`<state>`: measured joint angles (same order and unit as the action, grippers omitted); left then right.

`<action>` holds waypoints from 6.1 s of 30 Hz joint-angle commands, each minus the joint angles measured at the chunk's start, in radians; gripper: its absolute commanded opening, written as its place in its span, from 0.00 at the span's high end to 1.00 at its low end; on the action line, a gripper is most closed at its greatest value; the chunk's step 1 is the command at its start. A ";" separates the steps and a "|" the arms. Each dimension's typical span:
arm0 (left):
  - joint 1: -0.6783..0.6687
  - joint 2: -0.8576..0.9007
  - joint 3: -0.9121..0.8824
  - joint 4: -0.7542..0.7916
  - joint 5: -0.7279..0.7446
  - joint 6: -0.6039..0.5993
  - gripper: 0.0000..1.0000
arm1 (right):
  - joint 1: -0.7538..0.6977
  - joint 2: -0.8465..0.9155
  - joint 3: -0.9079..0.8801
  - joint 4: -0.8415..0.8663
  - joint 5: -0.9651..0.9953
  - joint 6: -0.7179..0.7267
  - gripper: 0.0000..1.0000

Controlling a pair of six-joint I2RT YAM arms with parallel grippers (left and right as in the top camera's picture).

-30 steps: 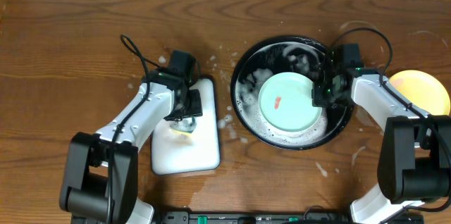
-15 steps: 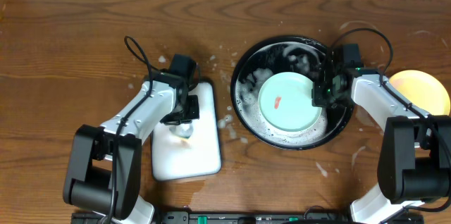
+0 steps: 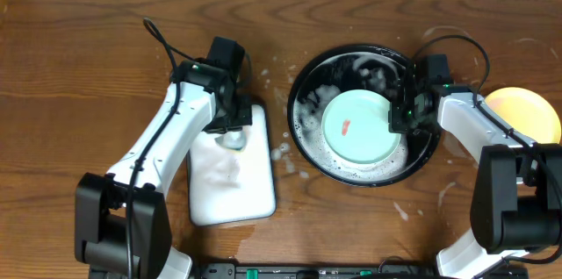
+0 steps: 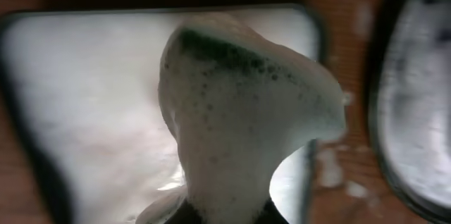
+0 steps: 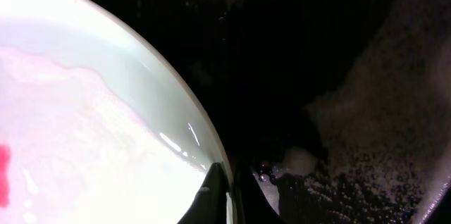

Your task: Clean dirty plates on tray and stack at the side

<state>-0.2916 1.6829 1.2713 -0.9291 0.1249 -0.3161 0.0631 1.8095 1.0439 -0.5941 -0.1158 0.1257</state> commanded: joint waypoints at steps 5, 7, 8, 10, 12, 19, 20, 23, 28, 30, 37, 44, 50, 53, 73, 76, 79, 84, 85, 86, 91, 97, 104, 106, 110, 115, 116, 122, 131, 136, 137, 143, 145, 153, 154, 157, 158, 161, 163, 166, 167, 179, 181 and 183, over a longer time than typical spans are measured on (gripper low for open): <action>-0.117 -0.011 0.039 0.182 0.204 -0.063 0.93 | 0.012 0.040 -0.010 0.015 -0.086 -0.051 0.99; -0.164 -0.010 0.039 0.248 0.204 -0.093 0.93 | 0.016 0.040 -0.010 0.019 -0.114 -0.073 0.99; -0.188 -0.008 0.039 0.283 0.204 -0.109 0.93 | 0.020 0.040 -0.010 0.019 -0.123 -0.080 0.99; -0.235 0.002 0.039 0.354 0.204 -0.121 0.93 | 0.030 0.040 -0.010 0.015 -0.130 -0.080 0.99; -0.277 0.022 0.039 0.409 0.203 -0.145 0.93 | 0.045 0.040 -0.010 0.010 -0.129 -0.080 0.99; -0.355 0.146 0.039 0.546 0.200 -0.186 0.93 | 0.105 0.040 -0.010 -0.004 -0.120 -0.076 0.99; -0.360 0.169 0.039 0.557 0.200 -0.197 0.93 | 0.111 0.040 -0.010 -0.006 -0.120 -0.066 0.99; -0.373 0.241 0.039 0.577 0.201 -0.249 0.93 | 0.119 0.040 -0.010 -0.007 -0.101 -0.017 0.99; -0.386 0.343 0.039 0.571 0.200 -0.266 0.93 | 0.120 0.040 -0.010 -0.008 -0.076 0.016 0.99; -0.387 0.377 0.039 0.552 0.194 -0.265 0.92 | 0.120 0.040 -0.010 -0.008 -0.076 0.016 0.99; -0.386 0.395 0.070 0.332 -0.174 -0.286 0.93 | 0.121 0.040 -0.010 -0.016 -0.075 0.015 0.99; -0.387 0.395 0.168 0.221 -0.230 -0.267 0.93 | 0.121 0.040 -0.010 -0.030 -0.072 0.032 0.99; -0.413 0.421 0.168 0.338 0.029 -0.320 0.93 | 0.121 0.040 -0.010 -0.034 -0.072 0.038 0.99; -0.433 0.454 0.168 0.402 0.148 -0.361 0.92 | 0.121 0.040 -0.010 -0.035 -0.072 0.038 0.99; -0.421 0.519 0.169 0.237 0.108 -0.410 0.93 | 0.121 0.040 -0.010 -0.037 -0.072 0.038 0.99; -0.380 0.514 0.178 0.171 -0.068 -0.396 0.93 | 0.121 0.040 -0.010 -0.037 -0.072 0.038 0.99; -0.353 0.513 0.198 0.118 -0.219 -0.395 0.93 | 0.121 0.040 -0.010 -0.037 -0.072 0.038 0.99; -0.349 0.513 0.224 0.100 -0.359 -0.350 0.93 | 0.121 0.040 -0.010 -0.038 -0.056 0.039 0.99; -0.349 0.513 0.224 0.106 -0.358 -0.350 0.93 | 0.121 0.040 -0.010 -0.038 -0.053 0.039 0.99; -0.349 0.513 0.224 0.116 -0.350 -0.351 0.93 | 0.121 0.040 -0.010 -0.038 -0.053 0.039 0.99; -0.349 0.513 0.224 0.216 -0.141 -0.351 0.92 | 0.121 0.040 -0.010 -0.038 -0.053 0.039 0.99; -0.373 0.523 0.224 0.371 0.222 -0.395 0.93 | 0.121 0.040 -0.010 -0.039 -0.053 0.039 0.99; -0.464 0.525 0.224 0.399 0.319 -0.413 0.92 | 0.121 0.040 -0.010 -0.038 -0.053 0.047 0.99; -0.493 0.525 0.224 0.405 0.325 -0.412 0.92 | 0.121 0.040 -0.010 -0.038 -0.053 0.047 0.99; -0.525 0.525 0.224 0.402 0.324 -0.409 0.92 | 0.121 0.040 -0.010 -0.039 -0.053 0.054 0.99; -0.489 0.525 0.224 0.372 0.255 -0.401 0.92 | 0.121 0.040 -0.010 -0.042 -0.053 0.054 0.99; -0.473 0.525 0.224 0.358 0.234 -0.400 0.92 | 0.121 0.040 -0.010 -0.042 -0.053 0.054 0.99; -0.370 0.524 0.225 0.252 0.027 -0.375 0.93 | 0.121 0.040 -0.010 -0.042 -0.053 0.054 0.99; -0.326 0.518 0.340 0.037 -0.267 -0.270 0.93 | 0.121 0.040 -0.010 -0.051 -0.045 0.061 0.99; -0.348 0.491 0.427 -0.043 -0.280 -0.255 0.93 | 0.119 0.040 -0.010 -0.056 -0.038 0.061 0.99; -0.352 0.483 0.443 -0.058 -0.279 -0.255 0.93 | 0.119 0.040 -0.010 -0.056 -0.038 0.061 0.99; -0.357 0.367 0.485 -0.110 -0.229 -0.217 0.93 | 0.119 0.040 -0.010 -0.058 -0.038 0.061 0.99; -0.352 0.309 0.485 -0.135 -0.198 -0.211 0.93 | 0.119 0.040 -0.010 -0.058 -0.038 0.061 0.99; -0.287 0.109 0.485 -0.354 -0.189 -0.199 0.93 | 0.119 0.040 -0.010 -0.056 -0.039 0.030 0.99; -0.272 0.092 0.482 -0.378 -0.190 -0.185 0.92 | 0.119 0.040 -0.010 -0.056 -0.039 0.020 0.99; -0.229 0.059 0.456 -0.422 -0.198 -0.151 0.93 | 0.119 0.040 -0.010 -0.056 -0.039 0.007 0.99; -0.214 0.052 0.439 -0.437 -0.205 -0.151 0.93 | 0.119 0.040 -0.010 -0.055 -0.040 0.007 0.99; -0.183 0.050 0.372 -0.450 -0.222 -0.151 0.93 | 0.119 0.040 -0.010 -0.052 -0.051 0.007 0.99; -0.164 0.050 0.292 -0.417 -0.223 -0.152 0.92 | 0.120 0.040 -0.010 -0.052 -0.051 0.008 0.99; -0.130 0.050 0.163 -0.336 -0.223 -0.159 0.93 | 0.120 0.040 -0.010 -0.052 -0.058 0.008 0.99; -0.114 0.050 0.115 -0.299 -0.222 -0.175 0.93 | 0.120 0.040 -0.010 -0.051 -0.058 0.008 0.99; 0.041 0.021 -0.041 -0.155 -0.072 -0.146 0.43 | 0.120 0.040 -0.010 -0.016 -0.058 0.008 0.99; 0.042 -0.018 -0.041 -0.161 -0.072 -0.140 0.41 | 0.120 0.040 -0.010 -0.002 -0.058 0.008 0.92; 0.042 -0.077 -0.041 -0.169 -0.072 -0.140 0.37 | 0.120 0.040 -0.010 0.013 -0.058 0.008 0.99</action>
<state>-0.2550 1.7065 1.2232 -1.0836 0.0319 -0.4732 0.1757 1.8282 1.0492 -0.5922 -0.2077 0.1493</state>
